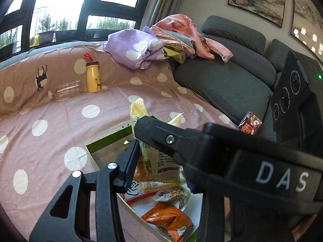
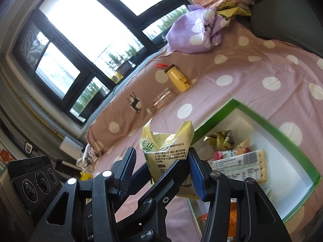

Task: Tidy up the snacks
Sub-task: 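Carry the yellow-green chip bag with the right gripper over the box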

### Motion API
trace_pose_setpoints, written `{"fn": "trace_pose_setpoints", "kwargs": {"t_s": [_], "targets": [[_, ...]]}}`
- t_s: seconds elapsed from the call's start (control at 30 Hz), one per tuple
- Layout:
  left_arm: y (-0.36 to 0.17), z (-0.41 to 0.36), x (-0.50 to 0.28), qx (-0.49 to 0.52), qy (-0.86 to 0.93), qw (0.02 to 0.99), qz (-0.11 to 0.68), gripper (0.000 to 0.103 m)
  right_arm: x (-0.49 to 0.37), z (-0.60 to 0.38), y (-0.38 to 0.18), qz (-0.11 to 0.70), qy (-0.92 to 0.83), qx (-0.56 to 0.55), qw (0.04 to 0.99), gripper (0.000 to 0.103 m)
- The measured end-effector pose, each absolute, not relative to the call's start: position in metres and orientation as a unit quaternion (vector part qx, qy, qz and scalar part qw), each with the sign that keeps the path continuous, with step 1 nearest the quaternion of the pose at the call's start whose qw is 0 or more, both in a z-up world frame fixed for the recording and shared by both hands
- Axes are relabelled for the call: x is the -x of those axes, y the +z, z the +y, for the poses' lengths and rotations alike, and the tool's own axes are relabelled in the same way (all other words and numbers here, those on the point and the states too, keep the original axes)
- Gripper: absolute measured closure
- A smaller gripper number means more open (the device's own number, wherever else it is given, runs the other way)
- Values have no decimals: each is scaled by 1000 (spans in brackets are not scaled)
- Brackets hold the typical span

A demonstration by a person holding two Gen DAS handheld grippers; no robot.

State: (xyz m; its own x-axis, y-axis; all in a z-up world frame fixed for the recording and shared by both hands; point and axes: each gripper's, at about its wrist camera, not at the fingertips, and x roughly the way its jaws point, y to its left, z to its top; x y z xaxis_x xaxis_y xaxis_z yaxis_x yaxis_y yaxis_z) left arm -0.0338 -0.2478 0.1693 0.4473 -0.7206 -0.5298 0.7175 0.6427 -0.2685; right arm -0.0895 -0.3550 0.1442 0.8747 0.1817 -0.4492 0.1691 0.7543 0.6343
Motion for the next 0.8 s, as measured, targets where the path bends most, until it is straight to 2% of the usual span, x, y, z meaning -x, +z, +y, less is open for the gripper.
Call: {"fn": "trace_pose_setpoints", "kwargs": {"t_s": [0.8], "targets": [[145,-269,22,21,-436,820,370,64,80,-378,122,303,-31,-358,883,48]]}}
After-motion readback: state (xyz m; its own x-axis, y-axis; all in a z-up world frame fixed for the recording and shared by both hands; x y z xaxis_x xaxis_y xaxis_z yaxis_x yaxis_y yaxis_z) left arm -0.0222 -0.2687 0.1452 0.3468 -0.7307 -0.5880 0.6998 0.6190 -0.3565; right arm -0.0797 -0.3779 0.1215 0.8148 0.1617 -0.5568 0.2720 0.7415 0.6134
